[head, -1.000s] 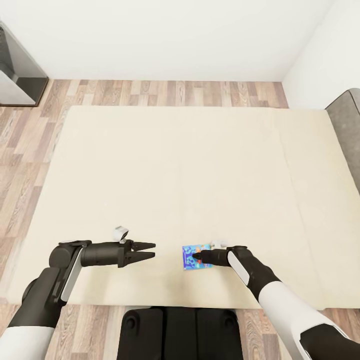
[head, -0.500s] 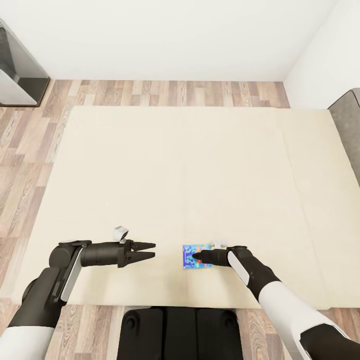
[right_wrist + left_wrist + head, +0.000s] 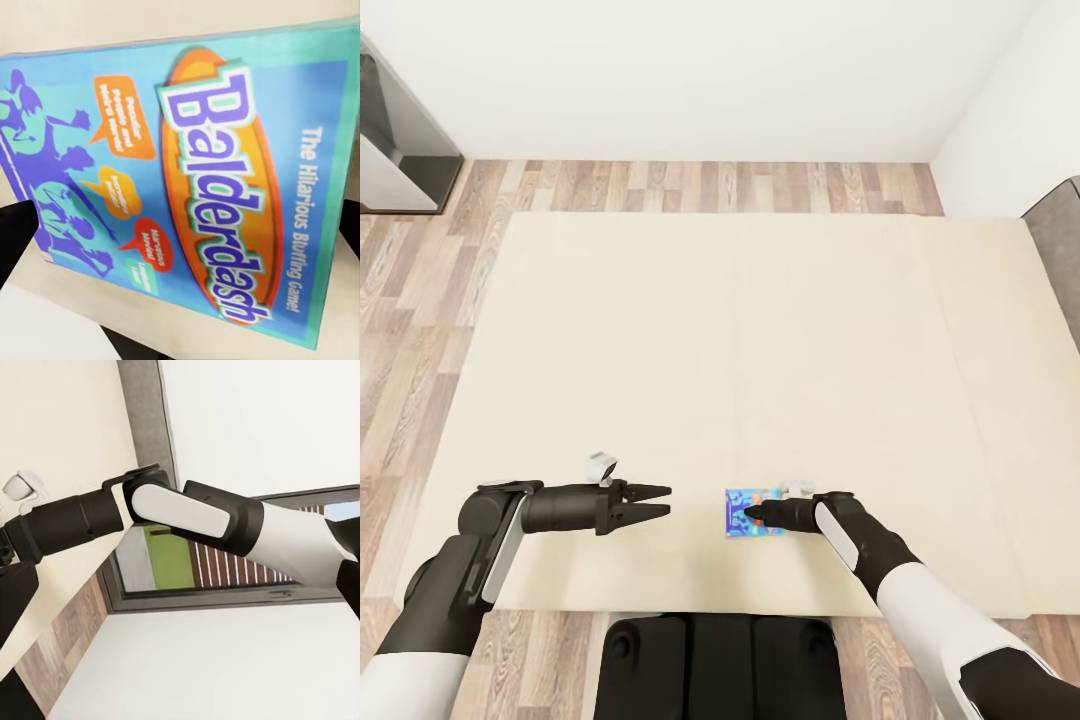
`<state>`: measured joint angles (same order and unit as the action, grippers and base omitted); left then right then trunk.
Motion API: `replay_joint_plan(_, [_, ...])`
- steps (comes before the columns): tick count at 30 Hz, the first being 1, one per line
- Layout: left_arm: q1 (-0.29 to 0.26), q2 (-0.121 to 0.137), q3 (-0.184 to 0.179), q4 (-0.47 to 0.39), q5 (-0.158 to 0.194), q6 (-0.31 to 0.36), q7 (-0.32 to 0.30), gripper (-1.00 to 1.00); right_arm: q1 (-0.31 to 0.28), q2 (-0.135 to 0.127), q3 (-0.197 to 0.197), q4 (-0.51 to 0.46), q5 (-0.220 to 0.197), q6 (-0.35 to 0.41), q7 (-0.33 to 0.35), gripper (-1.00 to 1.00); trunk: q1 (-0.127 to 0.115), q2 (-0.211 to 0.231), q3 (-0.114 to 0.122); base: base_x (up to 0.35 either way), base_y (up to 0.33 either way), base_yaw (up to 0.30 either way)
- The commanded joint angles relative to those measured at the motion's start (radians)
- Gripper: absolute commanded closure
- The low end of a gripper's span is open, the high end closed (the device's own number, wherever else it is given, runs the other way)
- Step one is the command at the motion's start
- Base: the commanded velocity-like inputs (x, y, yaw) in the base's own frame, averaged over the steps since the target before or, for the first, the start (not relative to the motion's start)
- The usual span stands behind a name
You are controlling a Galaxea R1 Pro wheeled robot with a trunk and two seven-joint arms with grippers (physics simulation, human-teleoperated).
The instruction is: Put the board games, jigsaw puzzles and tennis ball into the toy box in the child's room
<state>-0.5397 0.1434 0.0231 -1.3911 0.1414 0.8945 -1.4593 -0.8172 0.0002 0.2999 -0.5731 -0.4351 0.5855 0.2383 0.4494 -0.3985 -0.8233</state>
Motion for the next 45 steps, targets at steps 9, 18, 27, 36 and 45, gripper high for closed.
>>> replay_joint_plan(9, [0.0,0.0,0.0,0.0,0.001,0.011,-0.003,-1.0,0.0,0.0,0.001,-0.001,0.003,0.004,0.003,-1.0,0.001,-0.002,-0.001,0.0,0.074,0.0])
replay_joint_plan(18, [0.0,0.0,0.0,0.0,0.001,0.011,-0.003,-1.0,-0.001,0.0,0.001,-0.001,0.003,0.004,0.003,-1.0,0.001,-0.002,-0.001,0.0,0.067,0.0])
replay_joint_plan(27, [0.0,0.001,0.0,0.0,0.001,0.011,-0.003,-1.0,-0.001,0.0,0.001,-0.001,0.003,0.004,0.003,-1.0,0.001,-0.002,-0.001,0.0,0.067,0.0])
replay_joint_plan(36, [0.0,0.0,0.0,0.0,0.001,0.011,-0.003,-1.0,0.0,0.0,0.001,-0.001,0.003,0.004,0.003,-1.0,0.001,-0.002,-0.001,0.0,0.067,0.0])
replay_joint_plan(45, [0.0,0.001,0.001,0.0,0.001,0.011,-0.003,-1.0,0.0,0.0,0.001,-0.001,0.003,0.004,0.003,-1.0,0.001,-0.002,-0.001,0.0,0.064,0.0])
